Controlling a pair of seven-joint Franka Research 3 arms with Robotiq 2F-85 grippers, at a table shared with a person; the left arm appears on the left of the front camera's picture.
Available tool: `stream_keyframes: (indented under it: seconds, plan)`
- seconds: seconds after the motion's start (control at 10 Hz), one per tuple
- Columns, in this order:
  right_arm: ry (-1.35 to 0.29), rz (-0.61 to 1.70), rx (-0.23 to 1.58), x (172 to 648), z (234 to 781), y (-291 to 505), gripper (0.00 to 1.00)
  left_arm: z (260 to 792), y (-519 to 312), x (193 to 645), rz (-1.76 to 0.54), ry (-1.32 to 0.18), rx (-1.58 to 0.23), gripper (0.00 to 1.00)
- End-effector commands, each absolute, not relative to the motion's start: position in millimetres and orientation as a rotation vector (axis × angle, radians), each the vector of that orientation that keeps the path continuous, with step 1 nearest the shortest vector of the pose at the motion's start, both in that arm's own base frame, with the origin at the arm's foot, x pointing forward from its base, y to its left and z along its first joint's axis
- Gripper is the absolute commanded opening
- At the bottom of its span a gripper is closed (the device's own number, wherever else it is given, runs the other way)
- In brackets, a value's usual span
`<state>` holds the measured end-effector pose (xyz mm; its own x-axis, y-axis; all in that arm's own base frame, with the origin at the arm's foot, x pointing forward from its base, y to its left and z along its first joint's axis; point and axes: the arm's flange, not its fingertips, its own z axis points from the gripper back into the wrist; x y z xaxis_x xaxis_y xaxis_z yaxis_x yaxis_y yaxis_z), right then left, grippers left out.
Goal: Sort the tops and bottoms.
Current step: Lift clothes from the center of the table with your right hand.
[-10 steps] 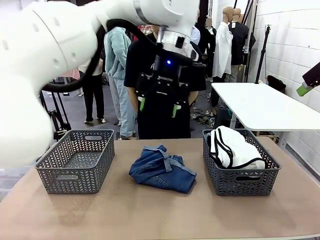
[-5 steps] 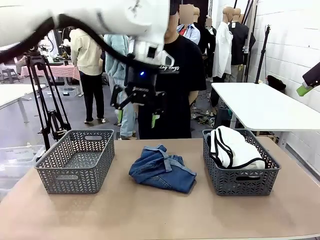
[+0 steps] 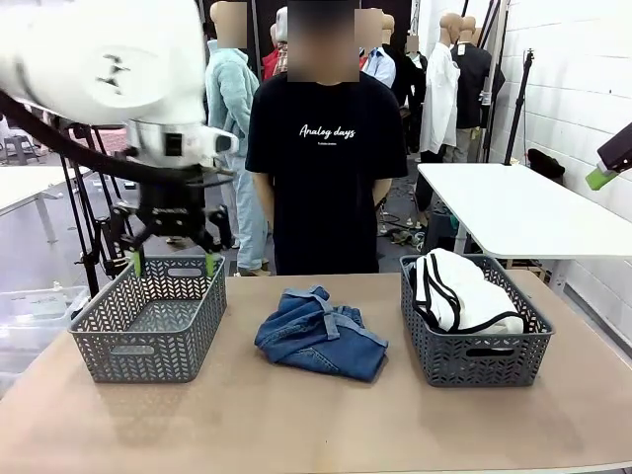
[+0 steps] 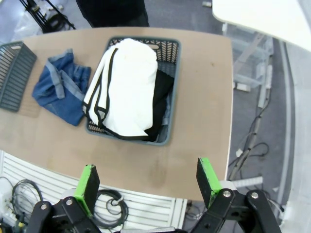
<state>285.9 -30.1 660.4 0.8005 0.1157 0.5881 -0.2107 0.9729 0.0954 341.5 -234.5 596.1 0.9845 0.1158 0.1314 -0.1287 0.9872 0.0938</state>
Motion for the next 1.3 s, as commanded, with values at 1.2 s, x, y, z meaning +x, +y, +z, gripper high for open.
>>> stream_keyframes:
  seconds: [1.2]
  plan:
    - [-0.622, 0.173, 0.156, 287.1, 659.0, -29.3, 1.0, 641.6, -156.1, 324.1, -0.734, -0.158, -0.019, 1.0]
